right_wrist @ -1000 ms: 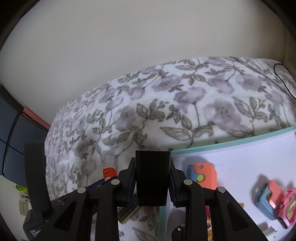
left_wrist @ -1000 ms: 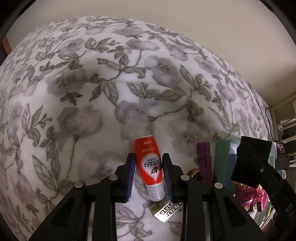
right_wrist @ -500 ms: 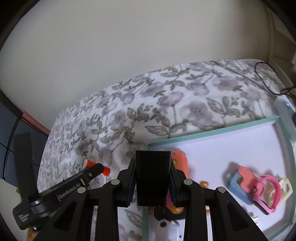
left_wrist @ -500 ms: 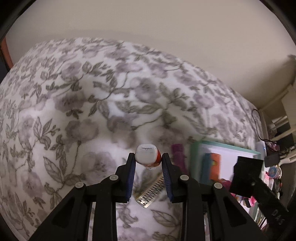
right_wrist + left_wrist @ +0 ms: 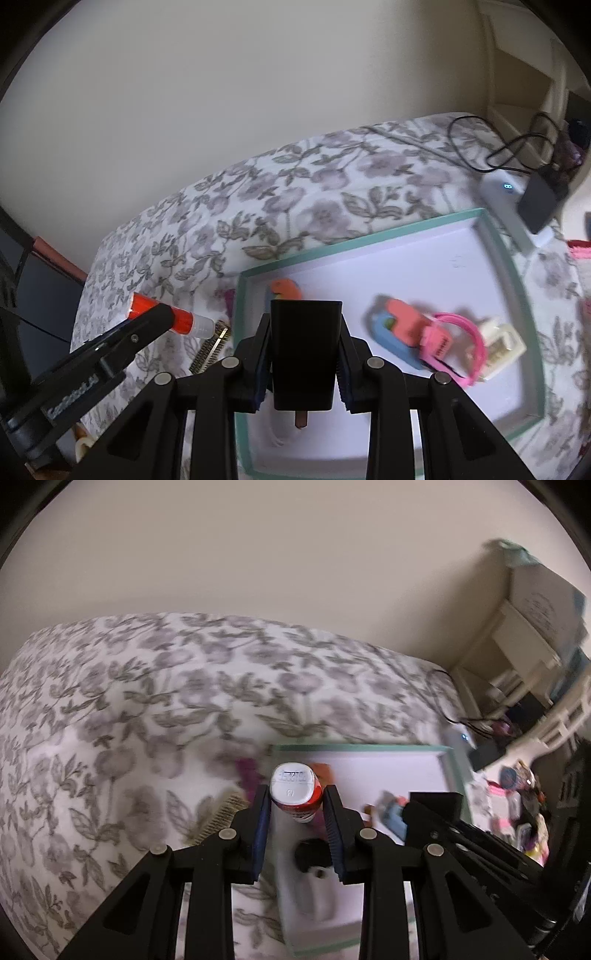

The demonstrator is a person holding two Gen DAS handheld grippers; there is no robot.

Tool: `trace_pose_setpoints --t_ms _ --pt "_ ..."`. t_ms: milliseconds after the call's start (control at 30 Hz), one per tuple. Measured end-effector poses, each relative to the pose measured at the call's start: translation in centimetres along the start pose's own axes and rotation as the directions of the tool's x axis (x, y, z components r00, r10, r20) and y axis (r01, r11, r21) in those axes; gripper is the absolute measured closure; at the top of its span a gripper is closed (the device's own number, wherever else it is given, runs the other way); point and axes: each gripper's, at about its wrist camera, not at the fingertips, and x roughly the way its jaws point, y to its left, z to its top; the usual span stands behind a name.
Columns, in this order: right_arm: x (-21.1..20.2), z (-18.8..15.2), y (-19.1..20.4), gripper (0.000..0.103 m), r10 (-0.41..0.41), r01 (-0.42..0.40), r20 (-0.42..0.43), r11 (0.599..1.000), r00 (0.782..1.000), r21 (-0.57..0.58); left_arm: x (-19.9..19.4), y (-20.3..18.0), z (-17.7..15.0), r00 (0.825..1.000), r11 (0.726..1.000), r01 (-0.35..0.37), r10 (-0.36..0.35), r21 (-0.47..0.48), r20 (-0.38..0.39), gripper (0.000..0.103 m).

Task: Organize rigid objects
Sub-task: 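Carry the black charger and red glue stick into the tray and release both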

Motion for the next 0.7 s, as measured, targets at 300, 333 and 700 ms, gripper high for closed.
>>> trace_pose_setpoints --t_ms 300,333,700 --pt "-2.2 -0.5 -2.7 0.071 -0.044 0.044 0.011 0.998 0.999 0.040 1.0 -4.1 -2.3 0.994 0.995 0.066 -0.060 0.071 -0.091 0.073" --pt "-2.3 -0.6 -2.9 0.071 -0.045 0.045 0.007 0.998 0.999 0.042 1.0 -4.3 -2.5 0.994 0.995 0.069 -0.061 0.078 -0.096 0.073" --pt "0.5 -2.1 -4.7 0.071 -0.065 0.072 -0.093 0.995 0.994 0.072 2.9 -5.0 -4.9 0.977 0.993 0.096 -0.082 0.065 -0.196 0.073"
